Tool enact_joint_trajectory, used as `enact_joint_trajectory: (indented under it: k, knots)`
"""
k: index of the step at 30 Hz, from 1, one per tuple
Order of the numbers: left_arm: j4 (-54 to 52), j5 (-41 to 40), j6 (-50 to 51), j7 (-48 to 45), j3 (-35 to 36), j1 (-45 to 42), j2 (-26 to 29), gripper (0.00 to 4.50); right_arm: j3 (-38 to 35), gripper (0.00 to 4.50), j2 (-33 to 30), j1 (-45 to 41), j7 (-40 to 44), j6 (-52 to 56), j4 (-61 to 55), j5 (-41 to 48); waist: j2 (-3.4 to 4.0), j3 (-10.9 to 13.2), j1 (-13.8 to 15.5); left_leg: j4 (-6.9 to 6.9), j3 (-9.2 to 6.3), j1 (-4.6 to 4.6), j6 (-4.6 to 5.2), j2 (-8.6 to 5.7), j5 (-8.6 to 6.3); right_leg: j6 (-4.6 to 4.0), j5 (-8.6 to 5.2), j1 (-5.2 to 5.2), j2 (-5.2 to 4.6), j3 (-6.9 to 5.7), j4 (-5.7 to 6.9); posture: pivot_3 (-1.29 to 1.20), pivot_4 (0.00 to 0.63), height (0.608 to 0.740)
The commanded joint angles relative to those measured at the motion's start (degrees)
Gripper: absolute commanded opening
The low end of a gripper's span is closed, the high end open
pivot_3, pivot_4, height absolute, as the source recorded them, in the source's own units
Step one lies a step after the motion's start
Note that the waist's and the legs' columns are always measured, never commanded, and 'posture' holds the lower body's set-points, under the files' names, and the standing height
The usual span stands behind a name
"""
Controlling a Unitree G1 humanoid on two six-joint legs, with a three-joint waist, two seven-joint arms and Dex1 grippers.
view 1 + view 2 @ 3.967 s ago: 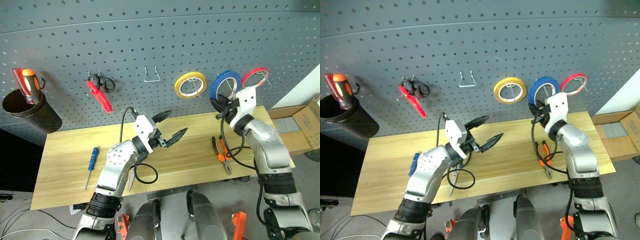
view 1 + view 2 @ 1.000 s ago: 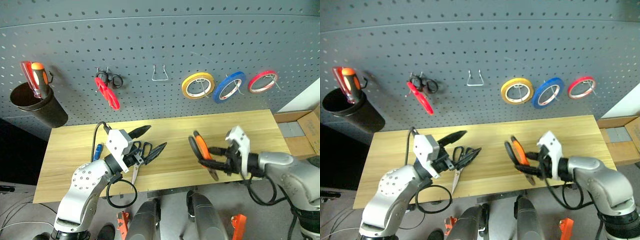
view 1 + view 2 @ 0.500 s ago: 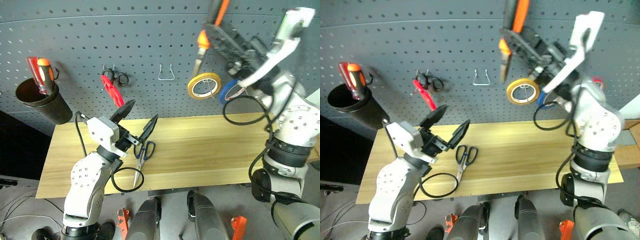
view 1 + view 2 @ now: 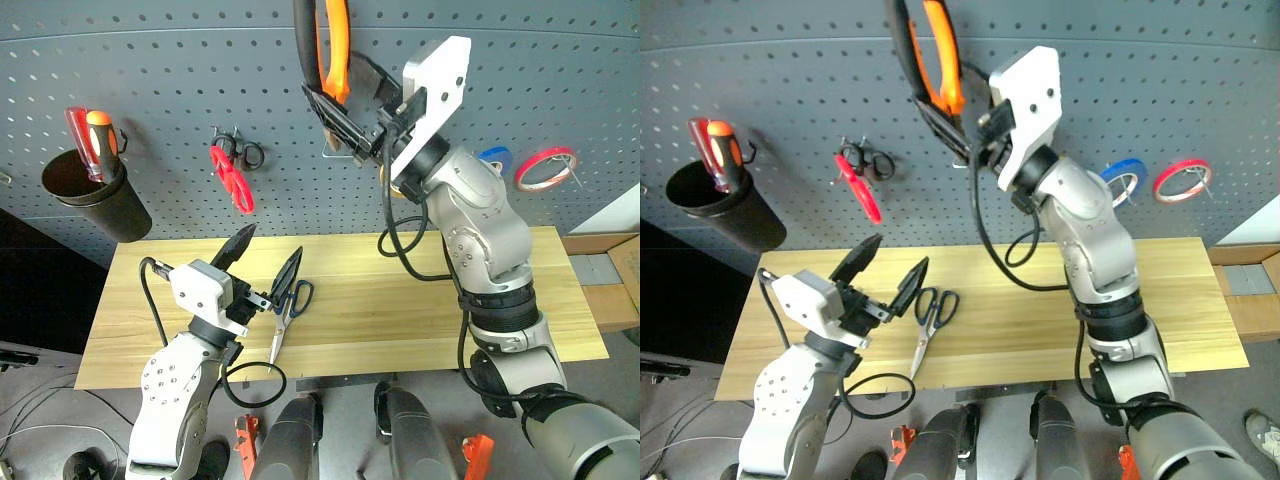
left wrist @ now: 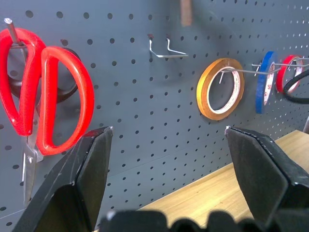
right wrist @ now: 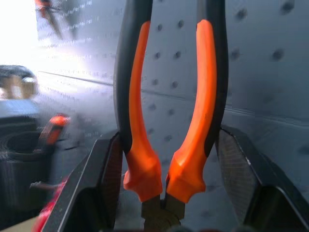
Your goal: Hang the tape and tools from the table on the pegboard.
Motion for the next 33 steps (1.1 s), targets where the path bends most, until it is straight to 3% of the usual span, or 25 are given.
enact_joint_trajectory:
  k: [1,21,31,33]
  knots:
    - [-3.1,0.2,-1.3,0.6,-0.3,0.5,-0.1,4.00,1.0,2.37,2.6,-1.9,-2.1,-7.4,1.7,-4.4,0.00,0.0,-0.1,-0.01,0.00,0.00,-0.03,0.00,0.02,0.00,0.00,-0.01,0.01,0.01,0.00,0.05,0.277,0.740]
    - [-6.3,0.8,-0.4,4.4,-1.5,-1.2,-1.4,4.00,0.8,2.37,8.8,1.3,-7.6,-19.8,15.9,-12.9,0.00,0.0,-0.4,0.00,-0.03,0.02,-0.09,0.02,0.06,-0.02,0.01,-0.03,0.05,0.02,0.10,0.08,0.300,0.740]
    - [-6.1,1.1,0.2,4.2,-2.1,-1.2,-1.0,4.00,2.1,2.37,9.3,3.1,-7.4,-14.1,13.2,-14.5,0.00,0.0,-0.4,0.00,-0.03,0.03,-0.10,0.03,0.07,-0.02,0.01,-0.03,0.05,0.03,0.12,0.08,0.302,0.740]
    - [-5.9,0.7,0.5,4.4,-1.9,-1.6,-1.0,4.00,1.9,3.08,9.3,3.0,-7.7,-12.9,13.1,-14.4,0.00,0.0,-0.4,0.00,-0.03,0.04,-0.10,0.03,0.07,-0.02,0.01,-0.03,0.05,0.03,0.13,0.08,0.304,0.740]
